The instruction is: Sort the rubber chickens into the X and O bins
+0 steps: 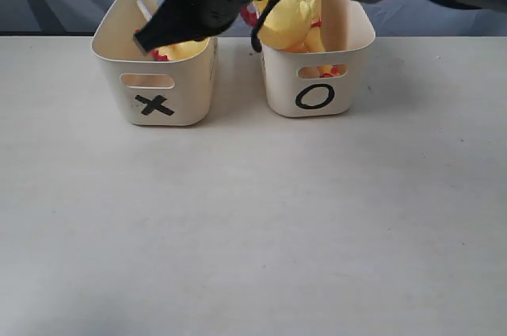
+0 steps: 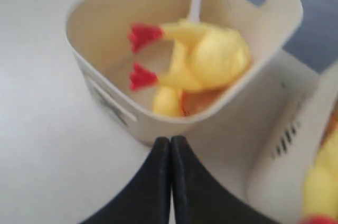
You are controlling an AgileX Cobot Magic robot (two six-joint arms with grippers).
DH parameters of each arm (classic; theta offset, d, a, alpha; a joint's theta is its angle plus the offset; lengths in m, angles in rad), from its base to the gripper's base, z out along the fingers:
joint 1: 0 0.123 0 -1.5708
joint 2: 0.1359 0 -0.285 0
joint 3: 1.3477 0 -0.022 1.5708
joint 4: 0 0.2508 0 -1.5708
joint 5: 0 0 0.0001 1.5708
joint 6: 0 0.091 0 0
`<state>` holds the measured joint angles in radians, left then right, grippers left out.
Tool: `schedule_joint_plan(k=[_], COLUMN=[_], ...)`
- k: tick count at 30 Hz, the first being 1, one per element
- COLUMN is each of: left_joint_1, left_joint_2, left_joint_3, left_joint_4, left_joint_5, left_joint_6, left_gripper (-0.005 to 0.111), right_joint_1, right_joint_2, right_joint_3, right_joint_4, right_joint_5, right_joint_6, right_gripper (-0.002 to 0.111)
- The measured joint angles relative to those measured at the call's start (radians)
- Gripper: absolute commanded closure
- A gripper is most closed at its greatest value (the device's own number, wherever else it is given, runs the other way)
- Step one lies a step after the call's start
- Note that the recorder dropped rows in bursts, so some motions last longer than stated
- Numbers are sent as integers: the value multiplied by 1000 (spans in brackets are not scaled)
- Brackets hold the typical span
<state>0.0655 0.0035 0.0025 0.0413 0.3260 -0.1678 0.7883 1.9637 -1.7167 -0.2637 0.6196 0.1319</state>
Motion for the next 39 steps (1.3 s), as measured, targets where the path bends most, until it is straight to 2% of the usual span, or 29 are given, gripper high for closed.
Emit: schedule_joint_plan(k=[7, 11, 16, 19, 25, 27, 33, 36, 37, 38, 39], left_joint_1=[0, 0, 0, 0, 0, 0, 0, 0, 0, 0, 0], left_joint_2=[0, 0, 0, 0, 0, 0, 0, 0, 0, 0, 0], left_joint_3=[0, 0, 0, 0, 0, 0, 0, 0, 0, 0, 0], left_joint_4=[0, 0, 0, 0, 0, 0, 0, 0, 0, 0, 0], left_joint_5=[0, 0, 0, 0, 0, 0, 0, 0, 0, 0, 0], left_joint_6=[0, 0, 0, 0, 0, 0, 0, 0, 0, 0, 0], left_gripper=[107, 107, 107, 107, 107, 107, 107, 107, 107, 107, 107], right_joint_1=[0, 0, 2, 2, -15, -67, -229, -362, -464, -520, -633], right_joint_2=[-102, -211, -503, -588, -614, -633, -960, -1209, -1318, -1375, -1476], right_joint_3=[21, 152, 607, 756, 950, 1006, 1103, 1134, 1146, 1153, 1162], right_joint_4=[-52, -16, 111, 111, -234, -225, -213, -278, -289, -290, -283], right_joint_5=[524, 580, 603, 609, 607, 603, 545, 279, 112, 35, -106], right_joint_6=[-91, -153, -205, -205, -198, -168, -75, 1, 49, 73, 105], right_gripper=[109, 109, 109, 109, 109, 109, 109, 109, 109, 109, 109])
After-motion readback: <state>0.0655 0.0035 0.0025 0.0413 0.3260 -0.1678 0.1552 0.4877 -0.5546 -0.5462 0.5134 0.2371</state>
